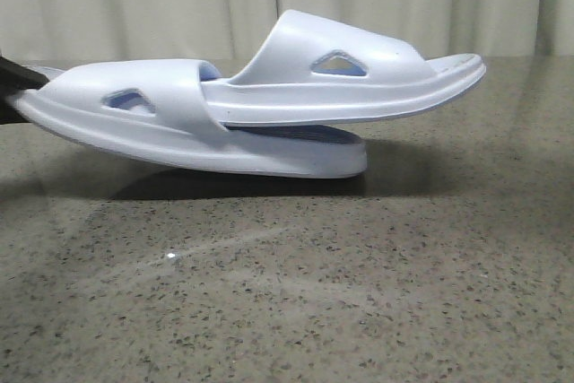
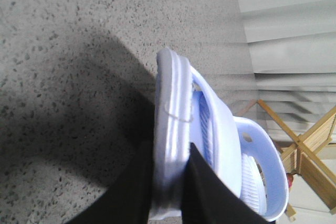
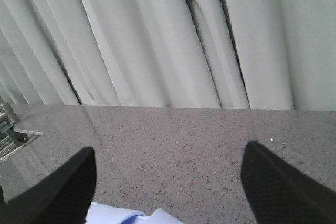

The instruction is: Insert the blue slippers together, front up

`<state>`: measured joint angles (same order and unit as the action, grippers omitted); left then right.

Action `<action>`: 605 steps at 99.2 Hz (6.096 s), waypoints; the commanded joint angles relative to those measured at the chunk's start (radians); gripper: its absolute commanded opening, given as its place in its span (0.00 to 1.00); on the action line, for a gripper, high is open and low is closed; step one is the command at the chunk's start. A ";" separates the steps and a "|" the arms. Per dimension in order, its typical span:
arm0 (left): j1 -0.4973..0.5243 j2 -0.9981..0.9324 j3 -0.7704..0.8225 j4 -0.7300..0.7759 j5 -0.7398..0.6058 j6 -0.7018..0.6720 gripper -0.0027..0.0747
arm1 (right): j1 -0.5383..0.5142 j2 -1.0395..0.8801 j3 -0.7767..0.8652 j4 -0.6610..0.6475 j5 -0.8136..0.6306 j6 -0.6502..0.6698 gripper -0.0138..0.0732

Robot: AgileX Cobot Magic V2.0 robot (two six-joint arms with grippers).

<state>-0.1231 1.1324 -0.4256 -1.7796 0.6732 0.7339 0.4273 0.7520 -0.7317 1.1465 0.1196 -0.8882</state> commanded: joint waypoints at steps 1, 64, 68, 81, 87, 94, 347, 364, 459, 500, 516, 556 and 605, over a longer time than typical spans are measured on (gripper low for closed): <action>-0.008 -0.008 -0.032 -0.082 0.051 0.031 0.07 | -0.003 -0.007 -0.018 -0.005 -0.024 -0.018 0.73; -0.006 -0.008 -0.032 -0.082 -0.126 0.235 0.64 | -0.003 -0.007 -0.016 -0.005 -0.045 -0.018 0.73; -0.006 -0.008 -0.032 -0.082 -0.144 0.262 0.64 | -0.003 -0.007 -0.016 -0.005 -0.053 -0.018 0.73; -0.006 -0.008 -0.038 -0.082 -0.210 0.338 0.64 | -0.003 -0.007 -0.016 -0.005 -0.070 -0.018 0.73; -0.006 -0.019 -0.047 -0.082 -0.244 0.382 0.64 | -0.003 -0.007 -0.016 -0.008 -0.075 -0.018 0.73; -0.006 -0.043 -0.068 -0.082 -0.285 0.430 0.64 | -0.003 -0.007 -0.016 -0.033 -0.089 -0.018 0.73; -0.006 -1.007 0.235 0.260 -0.611 0.631 0.06 | -0.003 -0.595 0.569 -0.173 -0.450 -0.220 0.04; -0.006 -1.007 0.235 0.260 -0.611 0.631 0.06 | -0.003 -0.595 0.569 -0.173 -0.450 -0.220 0.04; -0.006 -1.035 0.284 1.584 -0.543 -0.507 0.06 | -0.003 -0.595 0.569 -0.173 -0.450 -0.220 0.04; -0.006 -1.165 0.389 1.770 -0.569 -0.639 0.06 | -0.003 -0.595 0.569 -0.173 -0.448 -0.220 0.04; -0.006 -1.165 0.434 1.771 -0.647 -0.660 0.06 | -0.003 -0.595 0.569 -0.173 -0.450 -0.220 0.04; -0.006 -1.165 0.436 1.763 -0.667 -0.660 0.06 | -0.003 -0.595 0.569 -0.173 -0.450 -0.220 0.04; -0.006 -1.165 0.436 1.763 -0.667 -0.660 0.06 | -0.003 -0.595 0.569 -0.173 -0.450 -0.220 0.04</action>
<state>-0.1231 -0.0041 0.0008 -0.0088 0.0883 0.0847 0.4273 0.1501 -0.1374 0.9934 -0.2823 -1.0930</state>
